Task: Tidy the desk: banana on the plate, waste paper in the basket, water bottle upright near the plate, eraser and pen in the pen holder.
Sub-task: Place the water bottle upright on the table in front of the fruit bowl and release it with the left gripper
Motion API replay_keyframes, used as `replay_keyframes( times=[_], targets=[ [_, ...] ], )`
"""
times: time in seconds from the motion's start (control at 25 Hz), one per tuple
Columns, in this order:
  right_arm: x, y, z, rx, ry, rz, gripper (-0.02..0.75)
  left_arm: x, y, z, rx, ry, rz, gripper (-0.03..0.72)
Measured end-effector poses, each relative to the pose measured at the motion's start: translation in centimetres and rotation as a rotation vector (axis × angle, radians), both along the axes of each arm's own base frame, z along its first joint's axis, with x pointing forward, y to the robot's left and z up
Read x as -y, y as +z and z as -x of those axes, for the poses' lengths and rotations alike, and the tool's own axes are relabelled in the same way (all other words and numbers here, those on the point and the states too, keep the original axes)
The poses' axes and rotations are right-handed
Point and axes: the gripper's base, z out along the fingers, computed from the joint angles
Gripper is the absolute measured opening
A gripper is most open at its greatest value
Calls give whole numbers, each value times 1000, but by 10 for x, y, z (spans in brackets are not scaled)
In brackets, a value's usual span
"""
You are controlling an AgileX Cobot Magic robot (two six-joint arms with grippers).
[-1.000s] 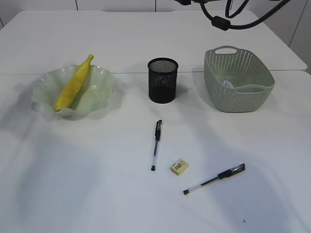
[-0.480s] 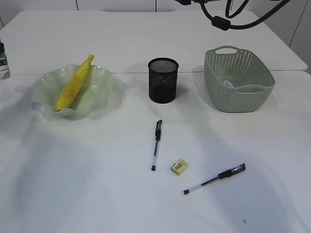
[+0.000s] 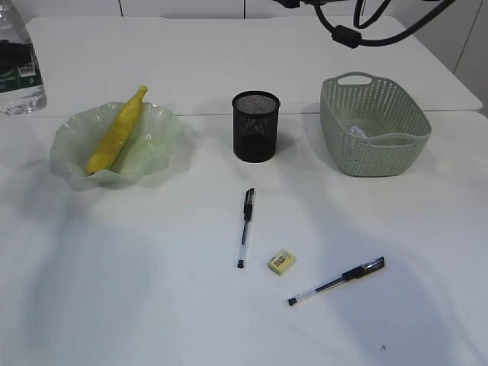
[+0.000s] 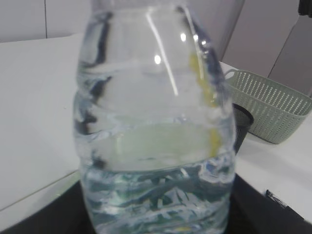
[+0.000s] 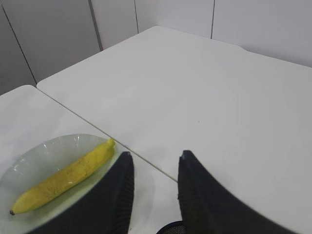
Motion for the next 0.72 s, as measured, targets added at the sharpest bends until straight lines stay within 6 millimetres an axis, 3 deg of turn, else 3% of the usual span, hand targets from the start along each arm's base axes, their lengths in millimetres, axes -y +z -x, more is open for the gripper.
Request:
replay_keyframes(
  times=[0.72],
  targets=[
    [0,0,0,1,0,4,234,2,5,6,-36,-31,-18,379]
  ],
)
